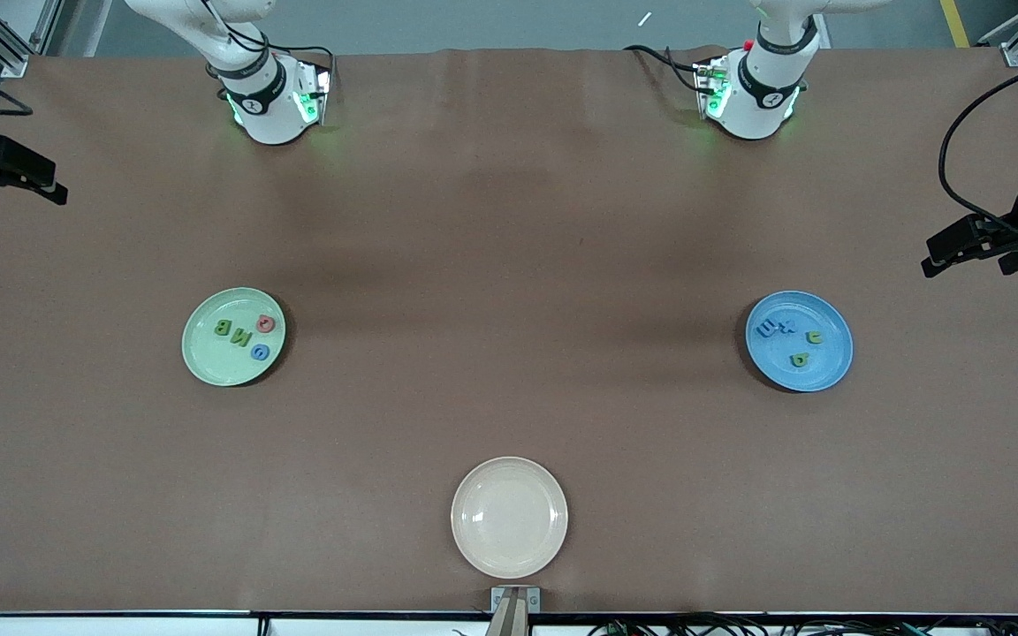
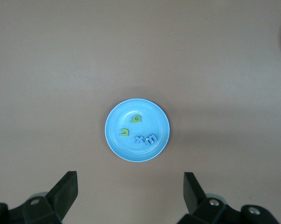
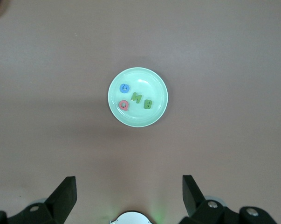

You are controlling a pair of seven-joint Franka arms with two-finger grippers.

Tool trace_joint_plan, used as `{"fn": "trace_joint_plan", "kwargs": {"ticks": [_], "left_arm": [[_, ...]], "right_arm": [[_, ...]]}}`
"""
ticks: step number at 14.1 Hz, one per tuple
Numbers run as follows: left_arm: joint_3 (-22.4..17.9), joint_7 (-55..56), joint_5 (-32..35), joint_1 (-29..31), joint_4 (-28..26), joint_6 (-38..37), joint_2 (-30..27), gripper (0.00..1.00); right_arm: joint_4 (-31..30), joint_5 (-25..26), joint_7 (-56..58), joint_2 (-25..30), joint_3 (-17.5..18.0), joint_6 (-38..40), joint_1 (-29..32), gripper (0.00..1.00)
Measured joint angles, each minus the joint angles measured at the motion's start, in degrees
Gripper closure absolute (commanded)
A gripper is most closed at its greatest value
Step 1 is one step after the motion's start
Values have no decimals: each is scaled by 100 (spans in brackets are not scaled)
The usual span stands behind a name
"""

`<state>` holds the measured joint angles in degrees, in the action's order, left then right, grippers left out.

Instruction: Sort upper and lower case letters into plates

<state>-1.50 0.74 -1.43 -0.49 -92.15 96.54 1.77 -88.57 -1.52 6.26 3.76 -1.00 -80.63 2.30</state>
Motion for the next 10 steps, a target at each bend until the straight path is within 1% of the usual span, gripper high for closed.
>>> {"fn": "trace_joint_plan", "kwargs": {"ticks": [3, 5, 8, 10], "left_arm": [[23, 0, 0, -13, 56, 0, -1, 0], [25, 0, 0, -12, 193, -23, -5, 0], [5, 0, 0, -3, 521, -286, -17, 0], [-8, -3, 0, 3, 595, -347, -19, 0]], "right_arm": [[-35, 0, -7, 76, 13, -18, -220, 0], [-81, 1, -7, 75, -13, -36, -216, 0], [-128, 1, -7, 75, -50, -75, -195, 0], [-142, 1, -7, 75, -49, -121, -195, 0]]}}
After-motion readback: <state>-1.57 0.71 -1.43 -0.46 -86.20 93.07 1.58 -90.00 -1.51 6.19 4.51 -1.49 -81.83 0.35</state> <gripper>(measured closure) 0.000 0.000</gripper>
